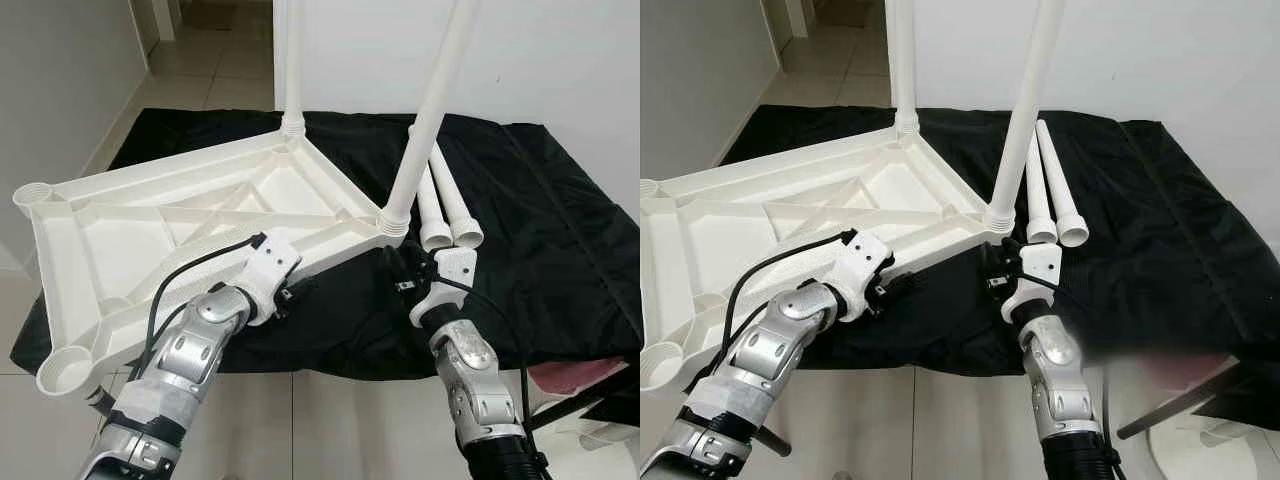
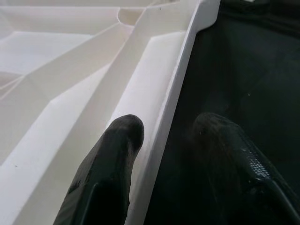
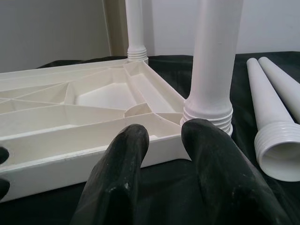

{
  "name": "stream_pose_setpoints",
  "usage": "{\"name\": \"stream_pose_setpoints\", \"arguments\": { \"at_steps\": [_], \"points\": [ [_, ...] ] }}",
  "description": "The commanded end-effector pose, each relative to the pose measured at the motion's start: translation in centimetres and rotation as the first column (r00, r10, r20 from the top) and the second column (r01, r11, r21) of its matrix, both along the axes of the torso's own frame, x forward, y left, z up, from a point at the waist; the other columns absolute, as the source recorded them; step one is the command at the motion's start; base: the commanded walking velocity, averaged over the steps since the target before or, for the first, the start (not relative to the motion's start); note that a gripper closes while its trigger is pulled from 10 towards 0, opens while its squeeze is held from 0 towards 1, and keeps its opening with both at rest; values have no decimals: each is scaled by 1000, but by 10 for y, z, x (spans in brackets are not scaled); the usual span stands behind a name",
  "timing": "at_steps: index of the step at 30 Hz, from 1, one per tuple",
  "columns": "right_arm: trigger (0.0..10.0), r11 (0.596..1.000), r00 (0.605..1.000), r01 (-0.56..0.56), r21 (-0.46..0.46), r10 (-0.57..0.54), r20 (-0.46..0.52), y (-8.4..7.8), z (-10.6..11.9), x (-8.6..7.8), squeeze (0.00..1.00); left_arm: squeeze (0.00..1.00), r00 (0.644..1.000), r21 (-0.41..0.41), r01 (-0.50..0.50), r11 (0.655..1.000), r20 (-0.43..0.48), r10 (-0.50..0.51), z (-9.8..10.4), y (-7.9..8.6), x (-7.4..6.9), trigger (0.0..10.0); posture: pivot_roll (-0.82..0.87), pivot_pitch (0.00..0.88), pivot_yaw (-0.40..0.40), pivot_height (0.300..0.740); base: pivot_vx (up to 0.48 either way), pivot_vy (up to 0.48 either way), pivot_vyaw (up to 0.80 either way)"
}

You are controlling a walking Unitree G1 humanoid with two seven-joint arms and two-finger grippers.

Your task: Building children table

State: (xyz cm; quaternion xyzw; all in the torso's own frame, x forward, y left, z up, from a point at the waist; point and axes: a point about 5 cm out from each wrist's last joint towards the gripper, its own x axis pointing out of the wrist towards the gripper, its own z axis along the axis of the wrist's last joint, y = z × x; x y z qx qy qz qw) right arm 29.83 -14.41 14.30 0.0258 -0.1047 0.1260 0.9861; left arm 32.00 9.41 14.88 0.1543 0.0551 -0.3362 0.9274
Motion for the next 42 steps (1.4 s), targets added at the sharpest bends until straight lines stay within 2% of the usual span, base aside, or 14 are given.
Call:
{"name": "stream_pose_setpoints", "arguments": {
  "at_steps": [1,5,7,12,16,19,21,24,25,31,32,34,36,42],
  "points": [
    [10000,1000,1000,1,-12,-1,1,1,-1,1,0,0,1000,-19,19,1000,-20,-19,1,4,-2,10000,9,11,-17,740,0,0,0],
    [10000,1000,1000,1,-12,-1,1,1,-2,1,0,0,997,32,-1,999,-72,3,-5,22,-9,10000,12,9,-15,740,0,0,0],
    [10000,1000,1000,2,-12,-2,1,1,-2,1,0,0,997,36,-4,999,-77,7,-6,24,-9,10000,12,9,-15,740,0,0,0],
    [10000,1000,1000,10,-9,-10,0,0,-3,1,0,0,985,7,-99,995,-142,99,-7,29,-8,10000,23,9,-20,740,0,0,0],
    [10000,1000,1000,15,-5,-15,-3,1,-4,2,0,0,976,1,-151,988,-156,150,-3,24,-4,10000,24,11,-23,740,0,0,0],
    [10000,1000,1000,25,2,-25,-7,1,-5,1,0,0,971,-29,-192,981,-152,185,3,12,0,10000,19,12,-22,740,0,0,0],
    [10000,999,999,37,6,-37,-11,0,-6,0,0,0,972,-57,-184,981,-160,173,6,2,0,10000,12,11,-20,740,0,0,0],
    [10000,999,999,43,7,-42,-12,0,-7,0,0,0,973,-71,-174,982,-167,160,7,-2,-1,10000,12,11,-20,740,0,0,0],
    [10000,999,999,47,6,-47,-13,-1,-8,-1,0,1000,973,-75,-160,984,-180,145,5,-7,-3,10000,9,11,-18,740,0,0,0],
    [10000,998,998,60,5,-60,-18,-3,-10,-4,0,1000,972,-24,-143,989,-193,135,-1,-17,-4,10000,-4,9,-12,740,0,0,0],
    [10000,998,998,65,5,-65,-18,-4,-10,-4,0,0,969,-11,-144,990,-202,139,-3,-18,-4,10000,-9,8,-10,740,0,0,0],
    [10000,997,997,71,5,-71,-18,-5,-10,-4,0,0,967,11,-152,988,-207,150,-4,-19,-2,10000,-9,7,-9,740,0,0,0],
    [10000,996,995,94,6,-93,-17,-10,-10,-4,0,0,953,56,-209,976,-212,216,-7,-16,5,10000,-15,5,-5,740,0,0,0],
    [10000,993,993,117,10,-117,-16,-12,-10,-3,0,0,932,86,-290,953,-200,302,-9,-12,13,10000,-20,3,0,740,0,0,0]
  ]
}}
